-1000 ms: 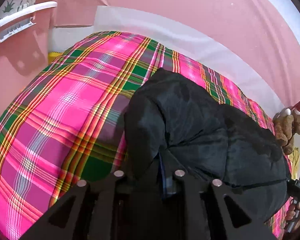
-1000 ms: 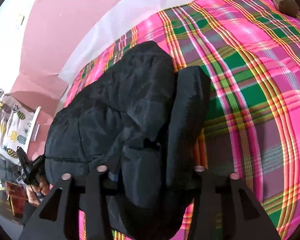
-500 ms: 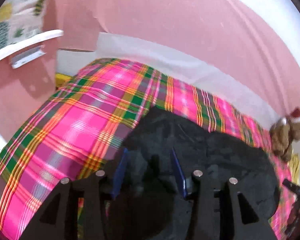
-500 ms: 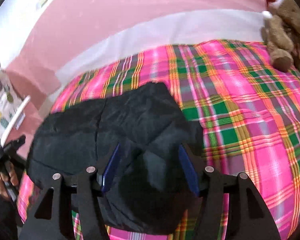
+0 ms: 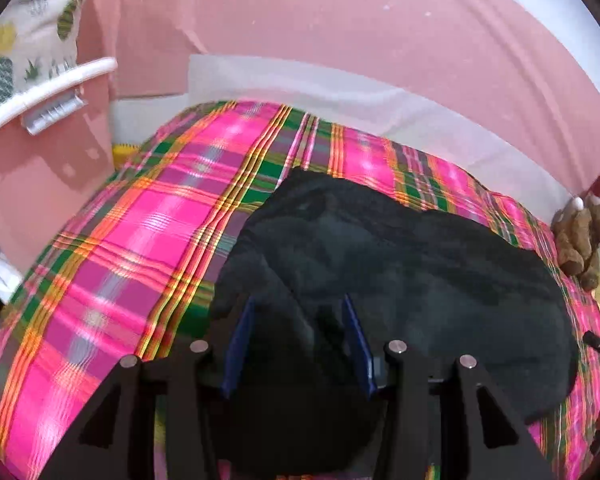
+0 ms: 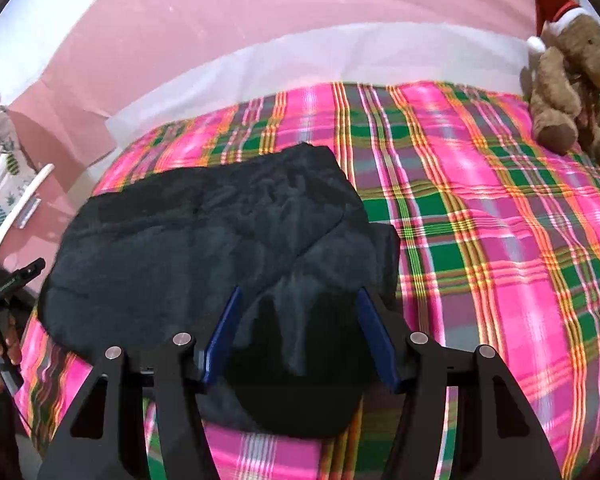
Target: Fold large clothes
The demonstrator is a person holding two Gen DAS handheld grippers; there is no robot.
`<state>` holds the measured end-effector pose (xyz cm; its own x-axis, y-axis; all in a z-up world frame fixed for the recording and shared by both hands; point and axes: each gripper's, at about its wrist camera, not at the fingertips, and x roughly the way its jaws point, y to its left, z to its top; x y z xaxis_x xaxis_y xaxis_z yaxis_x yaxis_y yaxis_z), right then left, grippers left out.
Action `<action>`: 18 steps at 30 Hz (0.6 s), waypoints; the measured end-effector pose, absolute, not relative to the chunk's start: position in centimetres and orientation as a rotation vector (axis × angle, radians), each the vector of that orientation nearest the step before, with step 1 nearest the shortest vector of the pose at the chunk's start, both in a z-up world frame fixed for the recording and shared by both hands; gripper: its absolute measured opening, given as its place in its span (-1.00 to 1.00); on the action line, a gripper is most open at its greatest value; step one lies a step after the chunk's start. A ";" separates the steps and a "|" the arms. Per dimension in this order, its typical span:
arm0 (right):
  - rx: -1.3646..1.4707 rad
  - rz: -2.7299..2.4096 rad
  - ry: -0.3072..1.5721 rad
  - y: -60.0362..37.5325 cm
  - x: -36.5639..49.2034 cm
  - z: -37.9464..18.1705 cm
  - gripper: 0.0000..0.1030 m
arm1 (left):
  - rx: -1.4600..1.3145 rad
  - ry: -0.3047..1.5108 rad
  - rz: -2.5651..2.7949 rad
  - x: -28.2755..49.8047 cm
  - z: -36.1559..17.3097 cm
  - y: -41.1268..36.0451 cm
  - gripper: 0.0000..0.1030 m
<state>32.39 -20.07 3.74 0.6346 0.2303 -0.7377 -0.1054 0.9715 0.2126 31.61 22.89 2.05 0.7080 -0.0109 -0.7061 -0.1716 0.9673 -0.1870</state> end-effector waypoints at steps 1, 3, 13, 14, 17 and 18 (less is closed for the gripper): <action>0.149 0.197 0.846 -20.0 30.9 4.4 0.16 | -0.233 0.773 0.090 30.5 2.7 22.3 -0.05; 0.141 0.199 0.814 -19.8 28.1 5.6 0.16 | -0.208 0.743 0.073 27.8 4.2 20.9 0.14; 0.083 0.176 0.760 -18.4 16.3 7.5 0.16 | -0.149 0.683 0.028 14.5 8.1 14.5 0.28; 0.072 0.173 0.755 -18.3 15.1 7.5 0.16 | -0.147 0.680 0.024 13.5 8.2 13.9 0.28; 0.051 0.168 0.745 -17.9 12.5 7.5 0.16 | -0.141 0.676 0.020 10.8 8.5 12.6 0.28; 0.043 0.168 0.741 -17.7 11.8 7.6 0.16 | -0.138 0.678 0.021 10.0 8.5 12.1 0.28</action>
<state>11.82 -17.72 7.59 0.7253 0.1676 -0.6678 -0.1374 0.9856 0.0981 9.95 12.14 8.47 0.7792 -0.0258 -0.6262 -0.0642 0.9906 -0.1206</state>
